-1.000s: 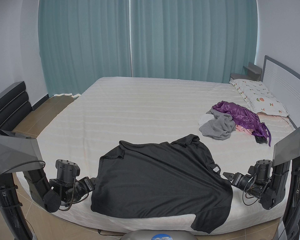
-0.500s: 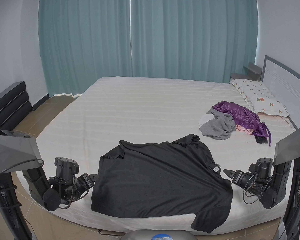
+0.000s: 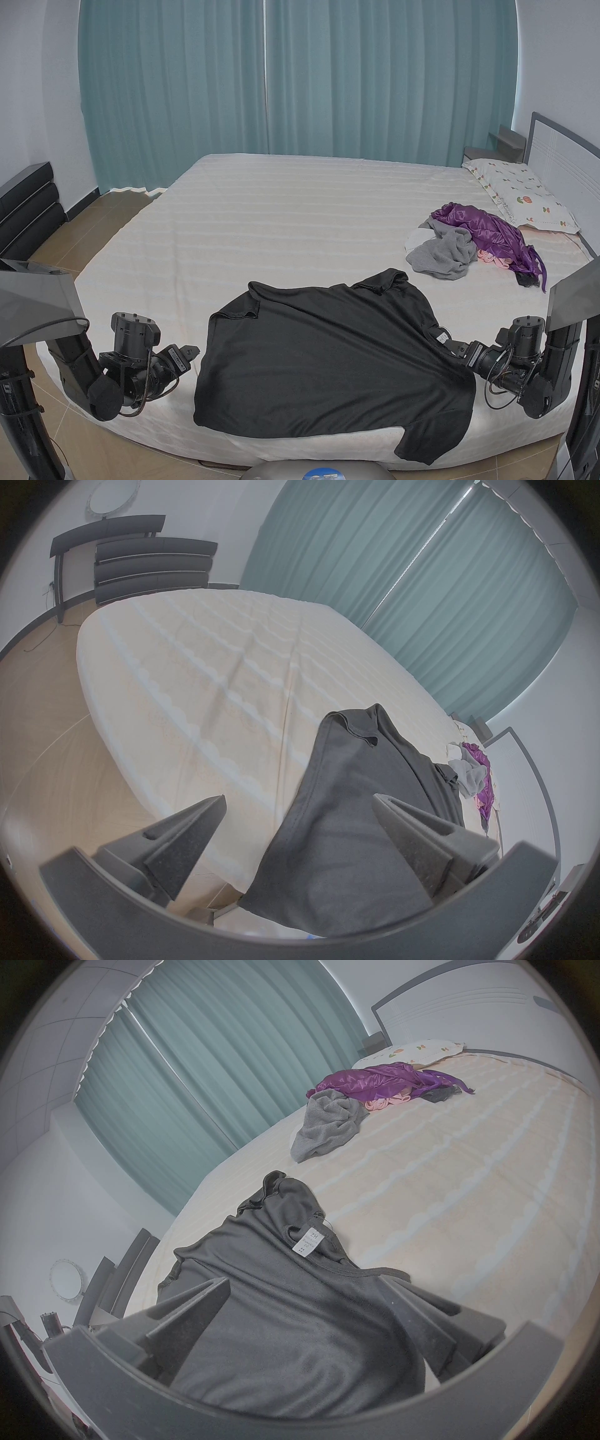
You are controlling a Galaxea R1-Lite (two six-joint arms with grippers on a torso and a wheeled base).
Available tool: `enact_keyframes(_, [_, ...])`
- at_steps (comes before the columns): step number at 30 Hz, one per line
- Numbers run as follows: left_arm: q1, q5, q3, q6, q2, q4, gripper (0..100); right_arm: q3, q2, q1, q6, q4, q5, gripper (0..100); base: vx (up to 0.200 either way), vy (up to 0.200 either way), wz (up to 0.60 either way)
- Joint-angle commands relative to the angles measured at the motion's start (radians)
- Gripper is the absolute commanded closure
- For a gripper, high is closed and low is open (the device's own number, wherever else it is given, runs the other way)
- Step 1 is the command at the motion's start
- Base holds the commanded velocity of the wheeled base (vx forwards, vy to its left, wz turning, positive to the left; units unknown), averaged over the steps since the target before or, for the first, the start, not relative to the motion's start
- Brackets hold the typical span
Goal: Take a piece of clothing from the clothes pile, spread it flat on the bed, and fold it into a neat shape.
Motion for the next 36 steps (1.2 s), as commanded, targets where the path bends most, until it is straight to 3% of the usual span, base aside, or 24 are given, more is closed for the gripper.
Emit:
enact_keyframes(1, [-0.001,0.000,-0.005,-0.002,0.003,0.000,0,-0.001,0.003,0.009,0.002,-0.013,0.000,0,0.200,0.000,0.00])
enact_keyframes(8, [-0.004,0.000,-0.003,-0.001,0.003,0.000,0,0.001,0.003,0.014,0.002,-0.013,0.000,0,0.200,0.000,0.00])
enact_keyframes(15, [-0.007,-0.034,-0.003,-0.015,0.016,-0.001,0,-0.001,0.018,0.015,0.002,-0.013,0.000,0,0.000,0.000,0.00])
enact_keyframes(20, [-0.013,-0.089,-0.034,-0.084,0.008,0.000,0,-0.001,0.024,0.017,0.002,-0.013,0.000,0,0.000,0.000,0.00])
enact_keyframes(27, [-0.034,-0.141,-0.200,-0.102,0.080,0.003,0,-0.008,0.038,0.041,0.039,-0.013,0.002,0,0.000,0.000,0.00])
enact_keyframes(31, [-0.080,-0.140,-0.407,-0.094,0.213,0.040,0,-0.022,0.040,0.041,0.066,-0.013,0.002,0,0.000,0.000,0.00])
enact_keyframes(36, [-0.140,-0.138,-0.559,-0.074,0.292,0.115,0,-0.033,0.050,0.043,0.066,-0.013,0.002,0,0.000,0.000,0.00])
